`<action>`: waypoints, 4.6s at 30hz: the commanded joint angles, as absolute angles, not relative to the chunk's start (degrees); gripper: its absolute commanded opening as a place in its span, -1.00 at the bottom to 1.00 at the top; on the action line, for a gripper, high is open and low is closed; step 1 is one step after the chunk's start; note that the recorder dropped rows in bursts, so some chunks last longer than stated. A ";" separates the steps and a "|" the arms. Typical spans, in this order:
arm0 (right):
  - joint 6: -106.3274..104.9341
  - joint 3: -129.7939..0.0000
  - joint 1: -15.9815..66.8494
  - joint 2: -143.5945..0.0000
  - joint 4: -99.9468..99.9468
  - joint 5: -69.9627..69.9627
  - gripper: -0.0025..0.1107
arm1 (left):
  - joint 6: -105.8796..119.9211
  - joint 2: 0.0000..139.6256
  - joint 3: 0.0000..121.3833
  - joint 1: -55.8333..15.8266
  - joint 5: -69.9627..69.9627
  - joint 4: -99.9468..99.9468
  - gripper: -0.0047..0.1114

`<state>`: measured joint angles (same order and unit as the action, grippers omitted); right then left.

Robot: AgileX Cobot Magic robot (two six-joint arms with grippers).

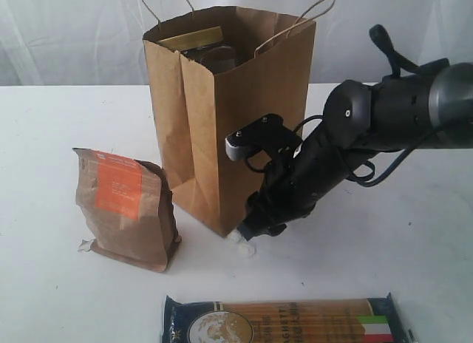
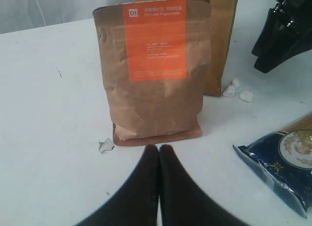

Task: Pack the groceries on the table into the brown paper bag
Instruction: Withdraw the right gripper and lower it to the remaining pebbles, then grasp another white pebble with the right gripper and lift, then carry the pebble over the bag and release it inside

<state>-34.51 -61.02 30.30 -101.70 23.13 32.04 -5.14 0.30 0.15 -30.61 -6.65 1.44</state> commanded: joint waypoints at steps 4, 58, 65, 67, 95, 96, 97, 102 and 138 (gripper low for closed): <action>-34.66 -63.00 30.70 -104.37 20.51 31.60 -0.06 | -5.14 0.00 0.00 -30.35 -6.70 1.73 -0.92; -34.27 -58.22 32.12 -103.95 19.60 27.07 -0.96 | -5.14 0.00 0.00 -30.35 -6.70 1.73 -0.92; -34.17 -51.69 32.12 -93.50 19.80 27.34 -0.96 | -5.14 0.00 0.00 -30.35 -6.70 1.73 -0.92; -34.17 -51.12 32.12 -89.89 19.46 27.59 -0.96 | -5.14 0.00 0.00 -30.35 -6.70 1.73 -0.92; -36.35 -70.05 31.98 -68.00 15.04 12.78 -0.96 | -5.14 0.00 0.00 -30.35 -6.70 1.73 -0.92; -36.35 -70.61 31.98 -69.42 14.63 13.02 -0.96 | -5.14 0.00 0.00 -30.35 -6.70 1.73 -0.92; -36.35 -70.89 31.98 -70.53 14.11 13.02 -0.96 | -5.14 0.00 0.00 -30.35 -6.70 1.73 -0.92; -36.35 -70.89 31.21 -76.69 11.61 10.74 -0.96 | -5.14 0.00 0.00 -30.35 -6.70 1.73 -0.92; -32.69 -80.52 27.39 -90.15 19.94 9.97 0.05 | -5.14 0.00 0.00 -30.35 -6.70 1.73 -0.92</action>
